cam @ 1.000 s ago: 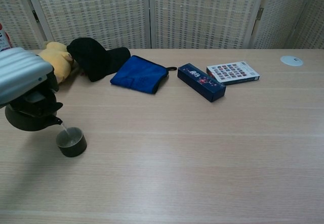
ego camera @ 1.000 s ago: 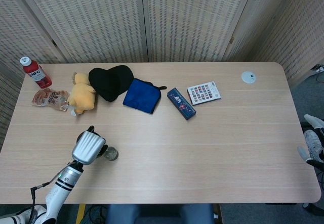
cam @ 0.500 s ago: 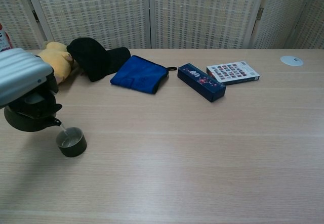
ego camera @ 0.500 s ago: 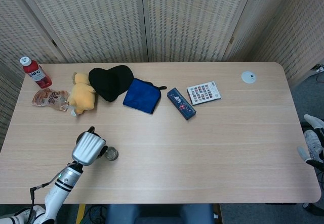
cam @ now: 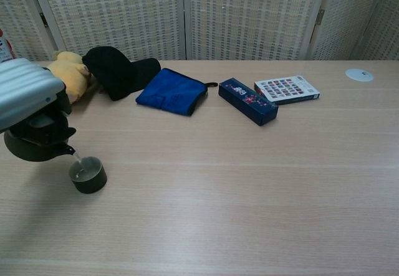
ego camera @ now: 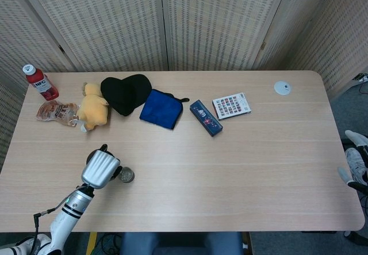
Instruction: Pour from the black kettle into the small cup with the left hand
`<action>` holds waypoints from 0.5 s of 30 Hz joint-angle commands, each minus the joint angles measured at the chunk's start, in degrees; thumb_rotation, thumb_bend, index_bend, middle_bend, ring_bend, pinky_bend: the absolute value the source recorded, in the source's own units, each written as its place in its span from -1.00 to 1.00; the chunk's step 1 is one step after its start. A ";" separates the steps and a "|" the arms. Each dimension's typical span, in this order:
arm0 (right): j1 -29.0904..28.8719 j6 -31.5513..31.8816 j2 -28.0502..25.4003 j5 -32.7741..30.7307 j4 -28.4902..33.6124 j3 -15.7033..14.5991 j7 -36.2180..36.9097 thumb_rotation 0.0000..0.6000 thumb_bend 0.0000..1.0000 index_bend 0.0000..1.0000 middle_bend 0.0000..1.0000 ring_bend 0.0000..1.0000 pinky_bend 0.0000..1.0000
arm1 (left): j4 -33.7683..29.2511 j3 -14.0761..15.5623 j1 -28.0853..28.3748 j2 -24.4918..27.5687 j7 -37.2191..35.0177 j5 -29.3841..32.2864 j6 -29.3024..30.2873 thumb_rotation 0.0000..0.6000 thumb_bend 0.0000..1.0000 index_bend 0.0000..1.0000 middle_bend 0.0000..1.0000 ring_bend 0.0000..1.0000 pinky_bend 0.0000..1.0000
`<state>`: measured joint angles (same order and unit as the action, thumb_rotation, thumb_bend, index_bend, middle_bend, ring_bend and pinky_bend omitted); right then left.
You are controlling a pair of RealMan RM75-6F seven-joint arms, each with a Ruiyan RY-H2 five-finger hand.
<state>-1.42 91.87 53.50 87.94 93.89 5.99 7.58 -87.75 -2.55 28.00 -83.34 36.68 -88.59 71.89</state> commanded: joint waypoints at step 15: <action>-0.25 -0.30 0.01 -0.06 0.31 0.10 -0.33 1.00 -0.53 -0.66 -0.58 -0.66 -0.65 | -0.66 -0.63 -0.16 0.19 -2.64 1.62 -0.68 0.79 -0.24 1.00 1.00 0.95 -0.17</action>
<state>-1.66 91.57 53.51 87.88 94.21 6.09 7.25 -88.38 -3.12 27.86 -83.15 34.17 -87.09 71.25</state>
